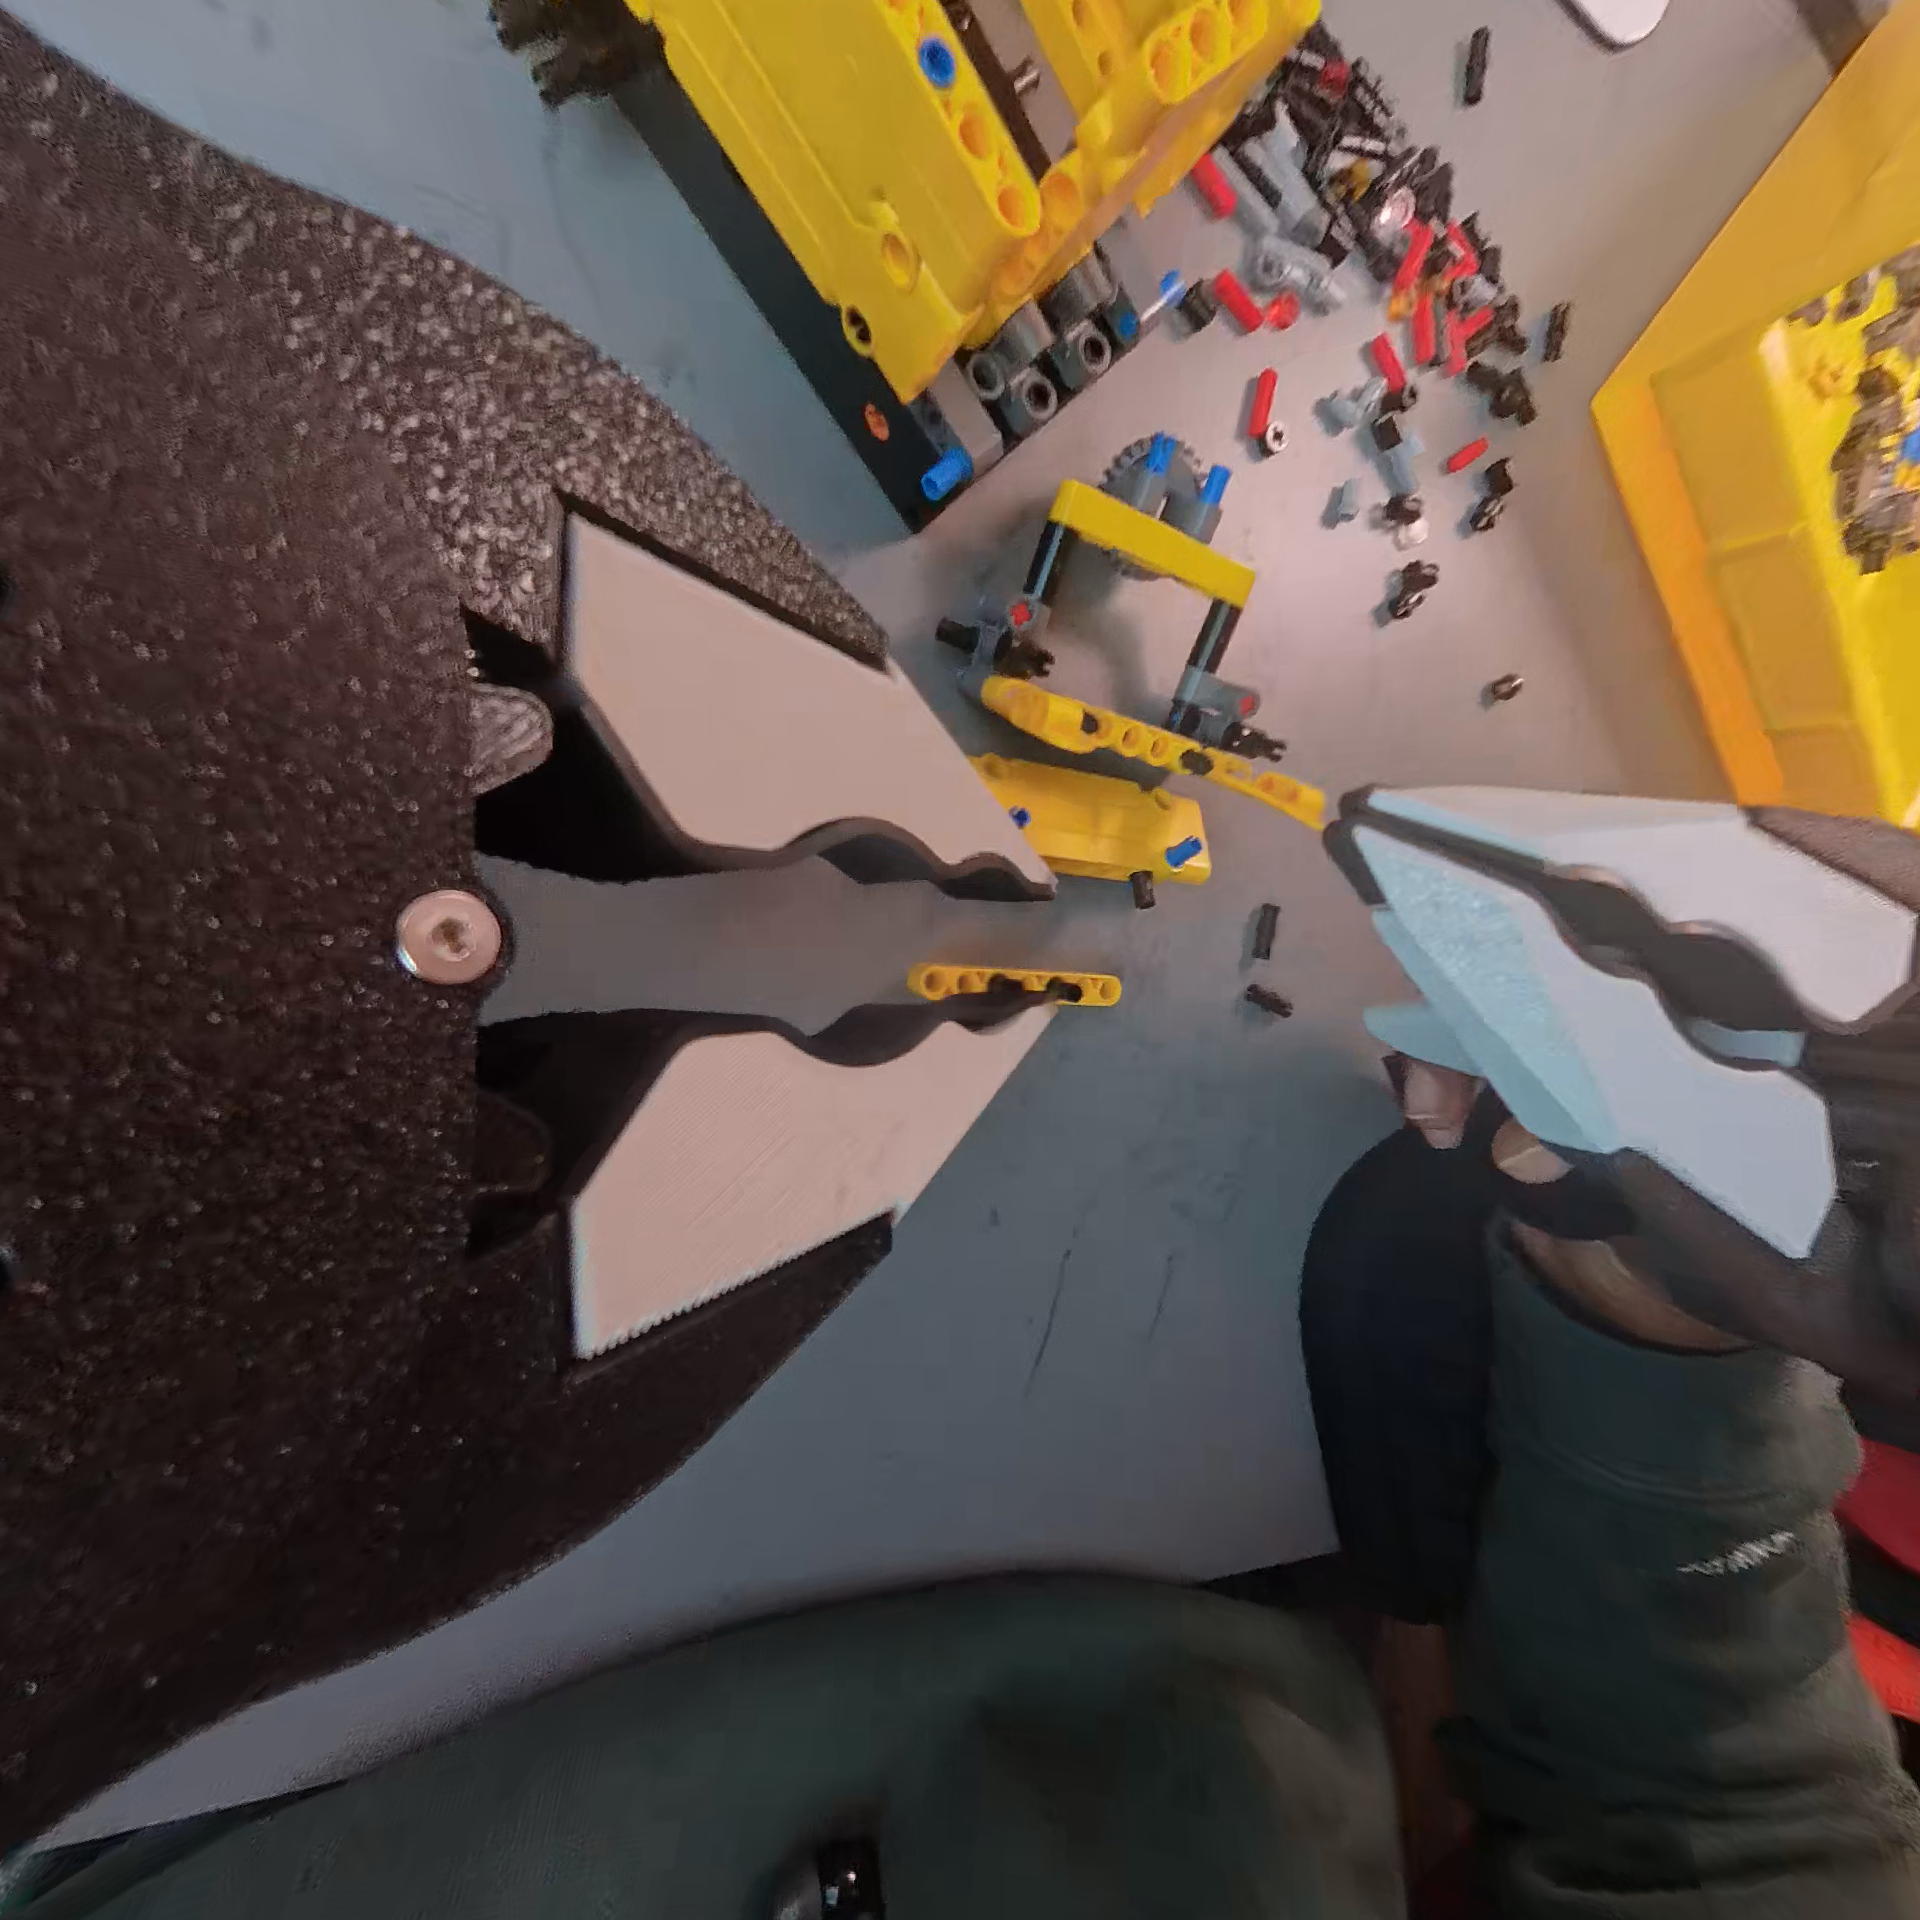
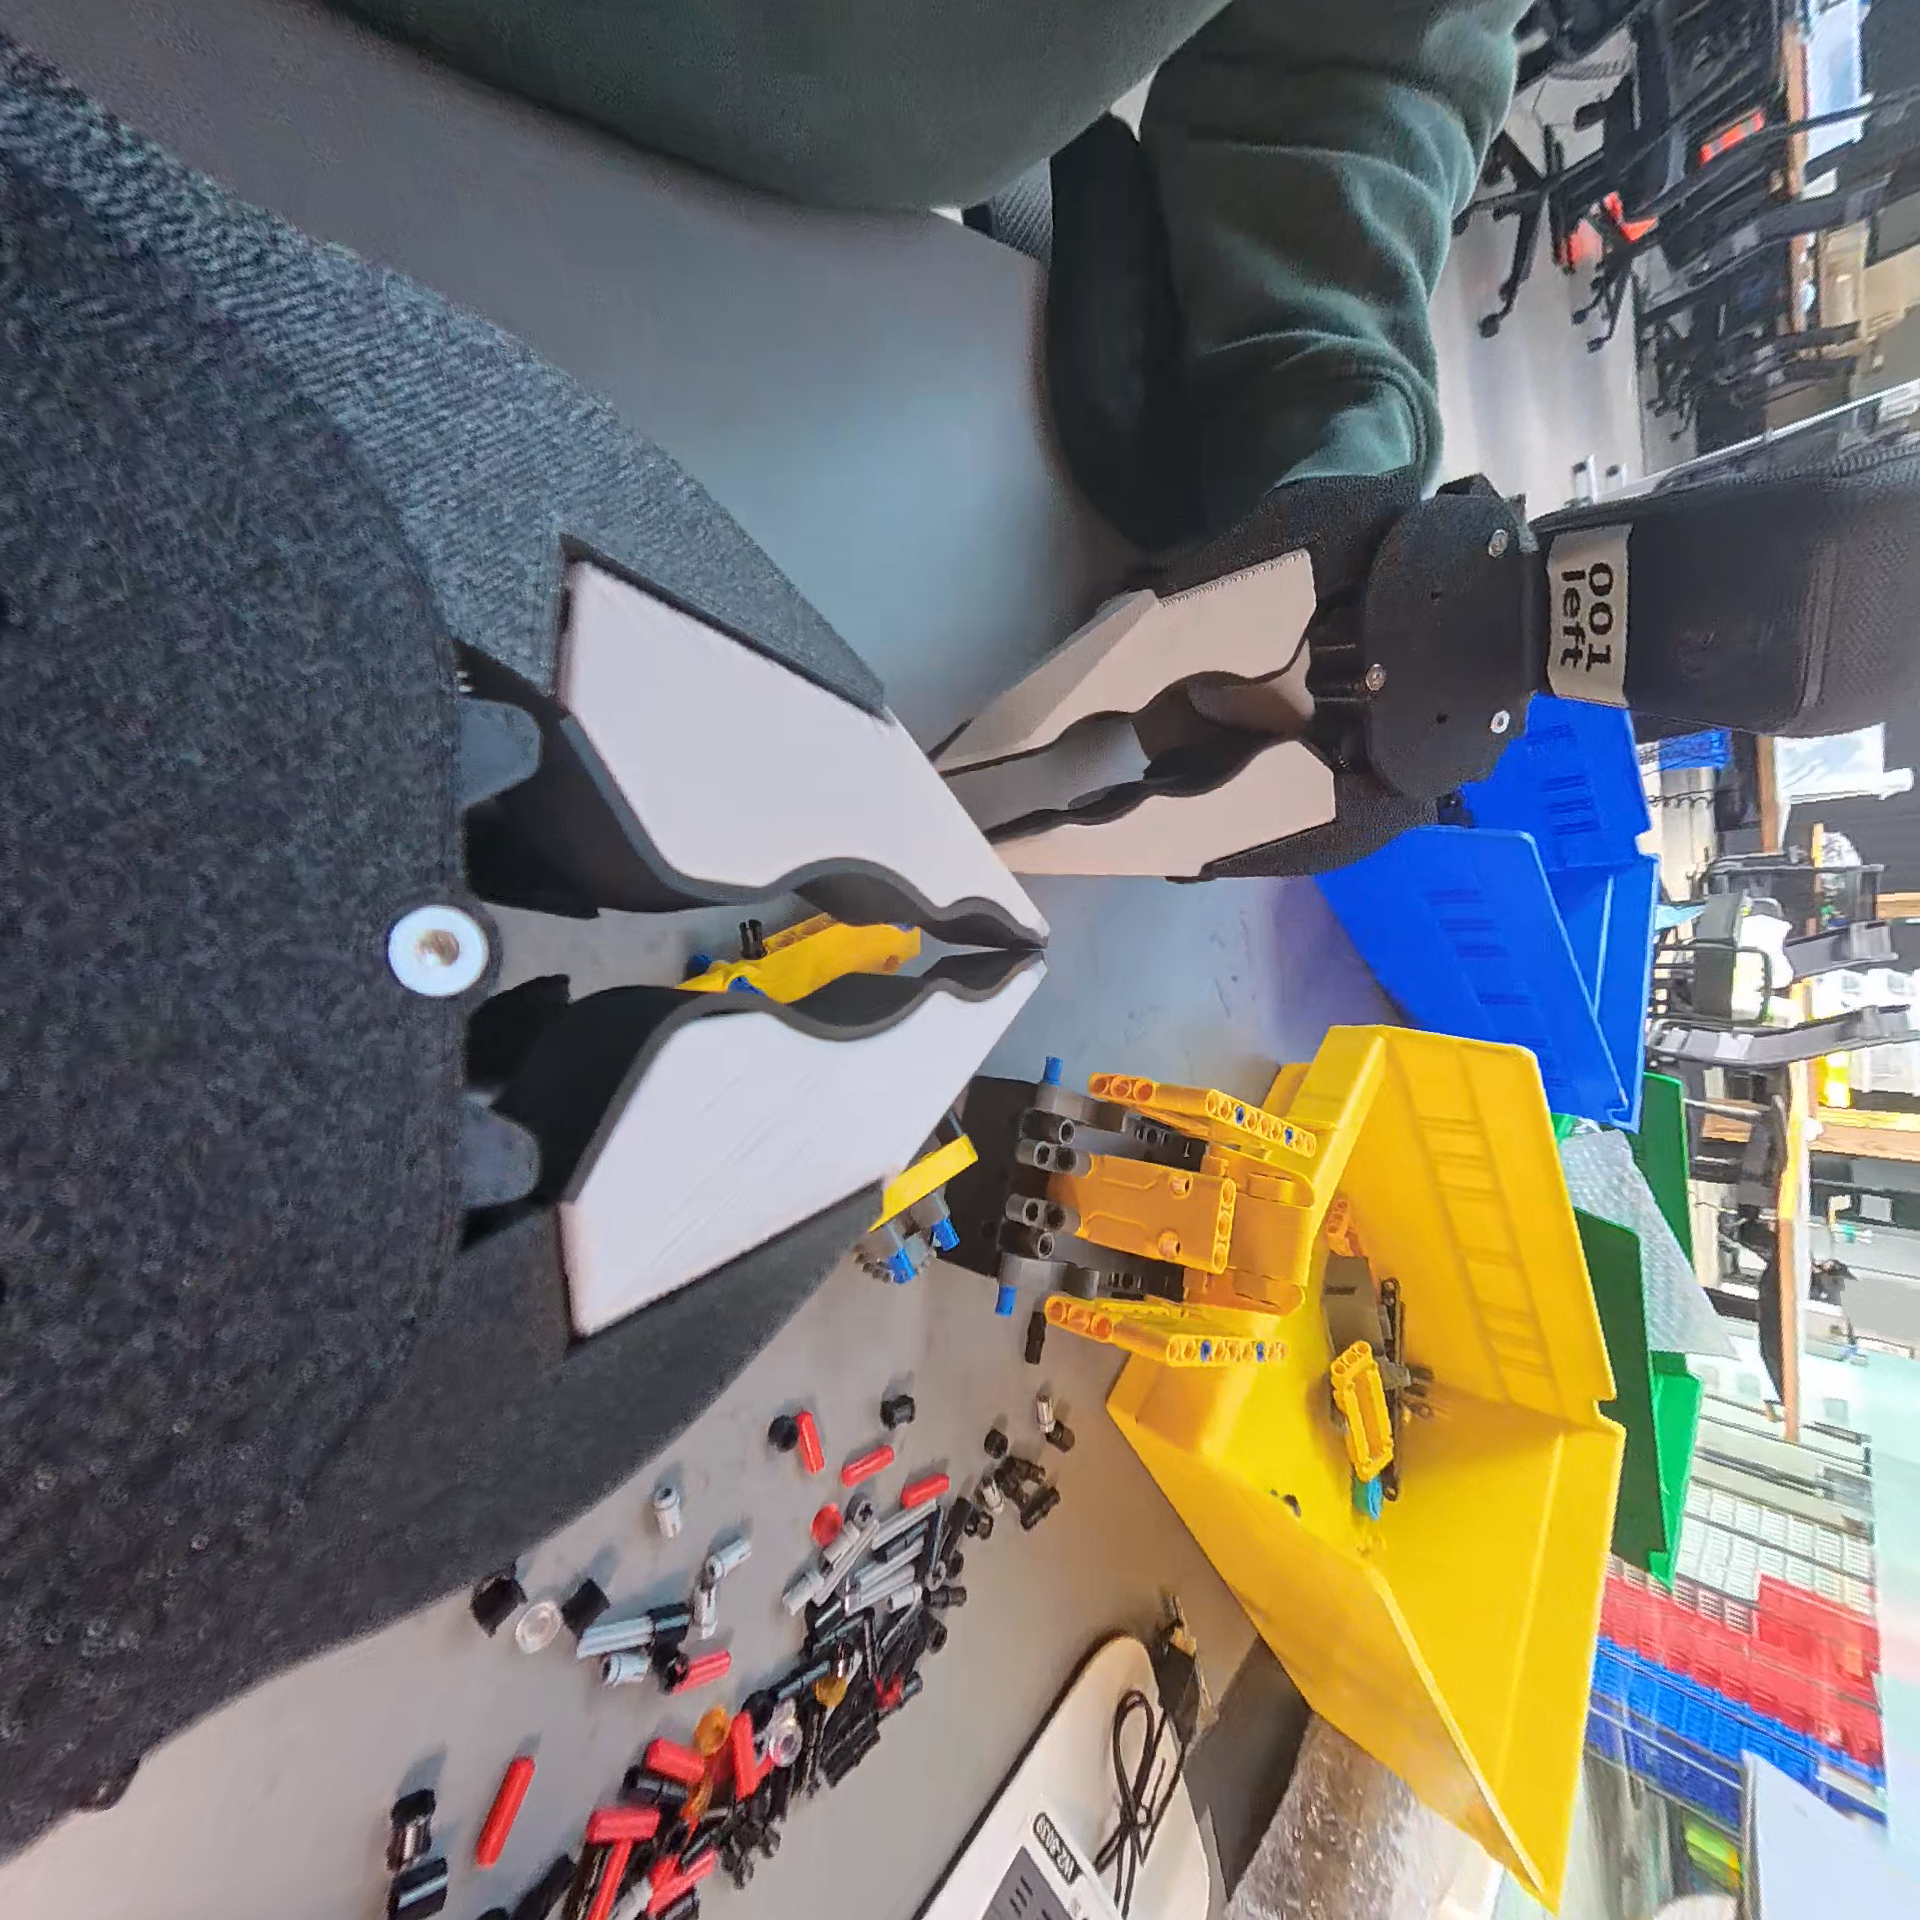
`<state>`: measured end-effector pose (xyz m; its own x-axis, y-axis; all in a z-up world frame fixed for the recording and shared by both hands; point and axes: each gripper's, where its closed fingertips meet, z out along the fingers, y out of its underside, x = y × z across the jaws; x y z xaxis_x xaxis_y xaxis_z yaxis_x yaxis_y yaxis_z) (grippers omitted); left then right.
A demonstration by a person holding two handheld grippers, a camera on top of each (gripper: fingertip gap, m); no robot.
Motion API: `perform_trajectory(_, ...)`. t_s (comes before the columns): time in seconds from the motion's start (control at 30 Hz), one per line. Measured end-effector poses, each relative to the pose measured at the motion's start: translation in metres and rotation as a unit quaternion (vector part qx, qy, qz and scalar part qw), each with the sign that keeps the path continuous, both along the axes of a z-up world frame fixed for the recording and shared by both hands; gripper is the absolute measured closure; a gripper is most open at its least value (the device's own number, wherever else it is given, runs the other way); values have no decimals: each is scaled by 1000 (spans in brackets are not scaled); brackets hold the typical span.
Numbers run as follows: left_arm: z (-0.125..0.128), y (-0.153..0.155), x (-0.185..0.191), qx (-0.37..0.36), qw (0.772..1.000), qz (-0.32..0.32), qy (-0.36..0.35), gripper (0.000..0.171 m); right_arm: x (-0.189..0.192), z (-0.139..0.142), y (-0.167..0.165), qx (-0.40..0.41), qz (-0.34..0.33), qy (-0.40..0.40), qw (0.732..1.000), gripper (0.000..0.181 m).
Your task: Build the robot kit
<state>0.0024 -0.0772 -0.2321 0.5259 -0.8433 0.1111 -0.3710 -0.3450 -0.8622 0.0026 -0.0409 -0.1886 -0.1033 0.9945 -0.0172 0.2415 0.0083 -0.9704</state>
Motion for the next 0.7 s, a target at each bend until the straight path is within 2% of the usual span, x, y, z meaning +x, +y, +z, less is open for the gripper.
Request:
perform_trajectory(0.17,32,17,-14,70,995,48,-61,145,5,10,8,-44,-18,41,998,180)
perform_trajectory(0.3,41,29,-28,96,988,89,-82,141,7,16,18,-69,-23,62,995,161)
perform_trajectory(0.4,42,34,-34,100,986,105,-86,141,10,17,27,-80,-37,67,994,139)
perform_trajectory(0.7,45,39,-41,104,982,122,-101,142,12,18,35,-97,-40,71,992,145)
